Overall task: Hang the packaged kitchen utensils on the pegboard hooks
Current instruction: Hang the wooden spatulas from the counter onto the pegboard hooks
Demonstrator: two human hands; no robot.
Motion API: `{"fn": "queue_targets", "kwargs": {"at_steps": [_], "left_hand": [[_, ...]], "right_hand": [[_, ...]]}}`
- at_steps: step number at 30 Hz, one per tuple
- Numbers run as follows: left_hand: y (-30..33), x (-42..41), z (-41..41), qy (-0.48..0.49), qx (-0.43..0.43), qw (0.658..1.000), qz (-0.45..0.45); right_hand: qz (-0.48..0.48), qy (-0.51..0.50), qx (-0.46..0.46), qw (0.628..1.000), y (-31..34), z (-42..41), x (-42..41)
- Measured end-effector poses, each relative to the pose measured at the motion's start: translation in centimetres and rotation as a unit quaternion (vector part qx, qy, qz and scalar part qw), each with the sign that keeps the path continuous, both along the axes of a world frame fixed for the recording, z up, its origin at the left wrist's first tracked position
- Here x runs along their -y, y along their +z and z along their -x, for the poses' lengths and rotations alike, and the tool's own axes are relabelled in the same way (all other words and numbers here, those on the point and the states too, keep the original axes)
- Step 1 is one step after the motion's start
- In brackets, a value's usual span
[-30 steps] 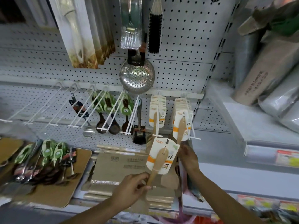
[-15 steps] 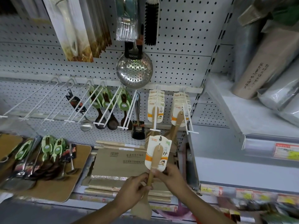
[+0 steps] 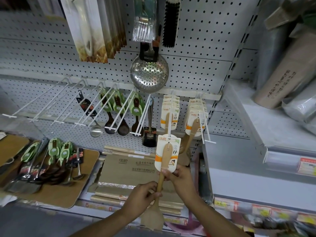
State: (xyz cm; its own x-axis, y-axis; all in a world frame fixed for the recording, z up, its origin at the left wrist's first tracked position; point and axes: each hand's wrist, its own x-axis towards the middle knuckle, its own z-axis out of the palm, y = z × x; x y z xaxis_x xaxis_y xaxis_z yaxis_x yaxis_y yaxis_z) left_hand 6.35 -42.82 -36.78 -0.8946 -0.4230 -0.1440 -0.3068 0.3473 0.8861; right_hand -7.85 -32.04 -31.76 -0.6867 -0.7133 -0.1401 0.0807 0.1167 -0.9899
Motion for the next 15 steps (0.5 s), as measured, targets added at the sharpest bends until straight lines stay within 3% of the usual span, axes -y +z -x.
{"fn": "queue_targets", "kwargs": {"at_steps": [15], "left_hand": [[-1.2, 1.5, 2.0, 0.011, 0.035, 0.999, 0.006]], "right_hand": [[0.016, -0.035, 0.017, 0.999, -0.1, 2.3, 2.8]]}}
